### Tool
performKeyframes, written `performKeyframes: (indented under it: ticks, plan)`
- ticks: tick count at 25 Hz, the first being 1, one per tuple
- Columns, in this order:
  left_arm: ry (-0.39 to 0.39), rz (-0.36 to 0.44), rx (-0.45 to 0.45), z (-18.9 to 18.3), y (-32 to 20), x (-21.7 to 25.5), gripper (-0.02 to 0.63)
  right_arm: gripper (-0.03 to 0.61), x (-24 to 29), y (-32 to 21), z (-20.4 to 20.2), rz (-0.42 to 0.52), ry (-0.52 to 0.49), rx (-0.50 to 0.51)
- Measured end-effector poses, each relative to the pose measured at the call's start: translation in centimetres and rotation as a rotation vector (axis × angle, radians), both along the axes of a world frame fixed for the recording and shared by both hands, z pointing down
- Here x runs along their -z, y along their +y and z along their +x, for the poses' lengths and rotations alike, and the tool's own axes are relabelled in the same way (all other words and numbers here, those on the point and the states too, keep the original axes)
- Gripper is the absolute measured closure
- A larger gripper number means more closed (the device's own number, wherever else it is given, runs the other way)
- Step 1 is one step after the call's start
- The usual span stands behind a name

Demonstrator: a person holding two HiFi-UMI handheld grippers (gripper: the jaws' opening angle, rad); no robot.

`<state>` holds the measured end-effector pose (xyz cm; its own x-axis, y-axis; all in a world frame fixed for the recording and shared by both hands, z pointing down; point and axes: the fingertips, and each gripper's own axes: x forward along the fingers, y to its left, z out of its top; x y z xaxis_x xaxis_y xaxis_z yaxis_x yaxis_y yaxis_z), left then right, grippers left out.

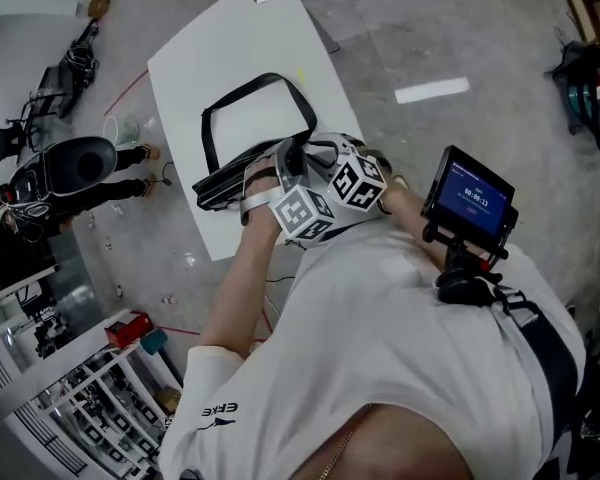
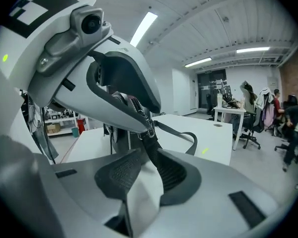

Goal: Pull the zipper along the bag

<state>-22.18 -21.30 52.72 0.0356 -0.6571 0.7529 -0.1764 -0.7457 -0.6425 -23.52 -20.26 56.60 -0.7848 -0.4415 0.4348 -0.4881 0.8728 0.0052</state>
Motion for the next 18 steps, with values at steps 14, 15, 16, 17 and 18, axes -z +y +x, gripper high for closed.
performKeyframes:
  ticks: [14,15,16,17,18]
  plan:
    - [-0.274,-0.141,0.026,-3.3,2.4,-0.8,0.52,0.497,2.0,0.3,-2.8,0.009,-0.093,0.039]
    - [-0.275,-0.144,0.032,-3.3,2.4,-0.7,0.52,0.497,2.0,0.4,-2.9,0.014,-0.091,0.044]
    - [-0.274,-0.145,0.037,-3.3,2.4,-0.6,0.52,0.497,2.1,0.4,-2.9,0.021,-0.089,0.051]
    - [-0.274,-0.146,0.041,-3.3,2.5,-0.6,0.52,0.497,2.2,0.5,-3.0,0.031,-0.088,0.058]
    - [-0.275,-0.145,0.044,-3.3,2.5,-0.6,0.52,0.497,2.3,0.6,-3.0,0.047,-0.087,0.065]
